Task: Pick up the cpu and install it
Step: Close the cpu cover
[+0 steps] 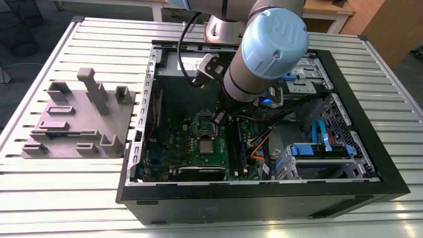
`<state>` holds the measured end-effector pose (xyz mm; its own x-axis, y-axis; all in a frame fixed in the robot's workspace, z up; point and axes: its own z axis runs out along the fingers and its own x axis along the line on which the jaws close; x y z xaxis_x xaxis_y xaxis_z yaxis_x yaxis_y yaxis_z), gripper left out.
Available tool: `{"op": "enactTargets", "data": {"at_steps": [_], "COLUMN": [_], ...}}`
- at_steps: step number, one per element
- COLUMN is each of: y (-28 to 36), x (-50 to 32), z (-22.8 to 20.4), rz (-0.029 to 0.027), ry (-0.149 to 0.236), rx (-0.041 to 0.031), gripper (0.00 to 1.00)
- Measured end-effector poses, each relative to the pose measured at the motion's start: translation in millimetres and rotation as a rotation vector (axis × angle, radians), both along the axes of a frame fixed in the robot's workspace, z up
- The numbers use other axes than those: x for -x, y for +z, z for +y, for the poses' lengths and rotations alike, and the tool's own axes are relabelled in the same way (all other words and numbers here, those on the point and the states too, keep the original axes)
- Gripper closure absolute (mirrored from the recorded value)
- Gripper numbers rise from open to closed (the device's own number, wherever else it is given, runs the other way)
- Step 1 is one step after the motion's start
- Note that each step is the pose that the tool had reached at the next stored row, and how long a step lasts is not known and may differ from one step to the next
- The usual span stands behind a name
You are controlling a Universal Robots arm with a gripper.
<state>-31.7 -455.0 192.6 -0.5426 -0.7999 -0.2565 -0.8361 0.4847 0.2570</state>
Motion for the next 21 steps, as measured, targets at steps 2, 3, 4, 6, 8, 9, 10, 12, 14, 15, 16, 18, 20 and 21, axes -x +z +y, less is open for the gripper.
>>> {"op": "enactTargets", "data": {"at_steps": [2, 3, 4, 6, 8, 9, 10, 12, 14, 15, 16, 18, 20, 21], "y": [-0.1, -0.1, -0.3, -0.1, 1.3, 2.2, 3.1, 4.3, 5.0, 5.1, 5.3, 6.0, 7.3, 8.0], "x": [1.0, 1.4, 1.7, 1.8, 1.9, 1.9, 1.9, 1.9, 1.9, 1.9, 1.9, 2.1, 2.5, 2.6], "z": [0.0, 0.0, 0.1, 0.0, -0.1, 0.0, 0.0, 0.1, 0.0, 0.0, 0.0, 0.0, 0.0, 0.0], "rz": [-0.0001, 0.0, -0.0001, 0.0004, 0.0006, 0.0005, 0.0005, 0.0004, 0.0004, 0.0004, 0.0004, 0.0006, 0.0005, 0.0005], "ry": [0.0, 0.0, 0.0, 0.0, 0.0, 0.0, 0.0, 0.0, 0.0, 0.0, 0.0, 0.0, 0.0, 0.0], "rx": [-0.0001, 0.0001, 0.0011, 0.0061, 0.0078, 0.0086, 0.0095, 0.0163, 0.0297, 0.0366, 0.0431, 0.0483, 0.0497, 0.0499], "gripper": [0.89, 0.89, 0.89, 0.89, 0.89, 0.89, 0.89, 0.89, 0.89, 0.89, 0.89, 0.89, 0.89, 0.89]}}
